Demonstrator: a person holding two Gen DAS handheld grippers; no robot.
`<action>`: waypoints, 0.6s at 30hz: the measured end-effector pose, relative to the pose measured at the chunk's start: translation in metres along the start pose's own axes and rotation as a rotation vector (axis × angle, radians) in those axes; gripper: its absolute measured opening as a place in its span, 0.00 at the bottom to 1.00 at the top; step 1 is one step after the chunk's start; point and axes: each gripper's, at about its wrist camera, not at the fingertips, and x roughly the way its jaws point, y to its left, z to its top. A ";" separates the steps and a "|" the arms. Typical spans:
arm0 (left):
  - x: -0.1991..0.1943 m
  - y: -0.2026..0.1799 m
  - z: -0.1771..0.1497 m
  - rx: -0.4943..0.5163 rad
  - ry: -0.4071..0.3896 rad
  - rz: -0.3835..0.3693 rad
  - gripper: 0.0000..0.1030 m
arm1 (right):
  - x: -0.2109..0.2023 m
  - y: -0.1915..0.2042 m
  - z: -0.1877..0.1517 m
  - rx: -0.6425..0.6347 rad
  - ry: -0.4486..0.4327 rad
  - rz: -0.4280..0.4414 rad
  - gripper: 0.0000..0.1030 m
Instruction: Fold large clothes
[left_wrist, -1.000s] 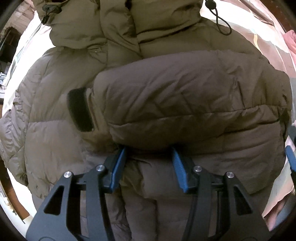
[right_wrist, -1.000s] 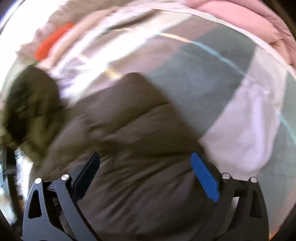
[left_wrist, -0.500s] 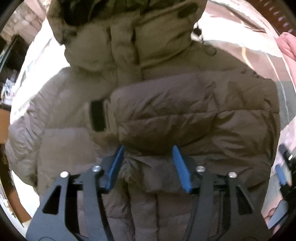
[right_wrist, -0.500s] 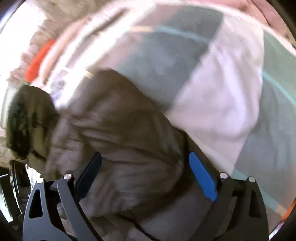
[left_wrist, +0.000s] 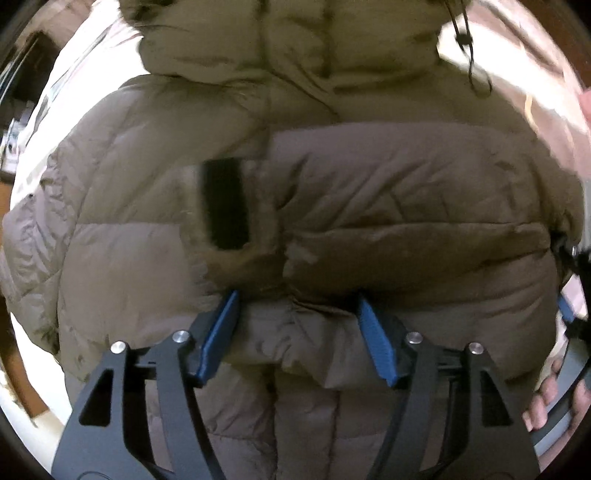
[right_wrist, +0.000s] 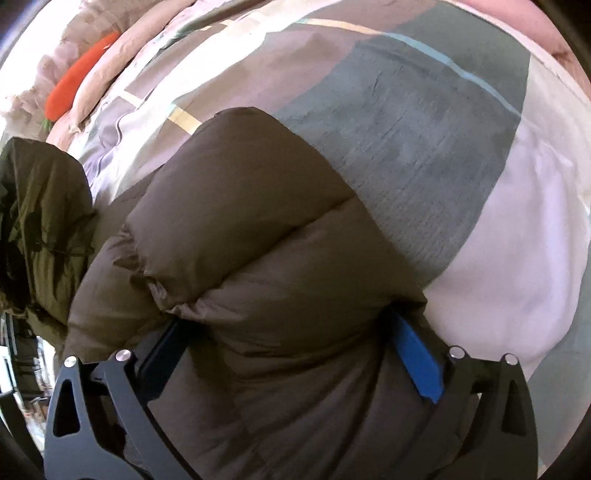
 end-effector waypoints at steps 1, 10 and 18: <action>-0.006 0.008 -0.003 -0.020 -0.024 -0.019 0.65 | -0.012 -0.002 -0.005 0.016 -0.029 0.032 0.99; -0.040 0.137 -0.030 -0.259 -0.065 -0.078 0.86 | -0.036 0.070 -0.086 -0.149 -0.063 0.026 0.99; -0.032 0.322 -0.107 -0.647 0.014 -0.150 0.90 | -0.016 0.182 -0.196 -0.294 0.124 0.166 0.99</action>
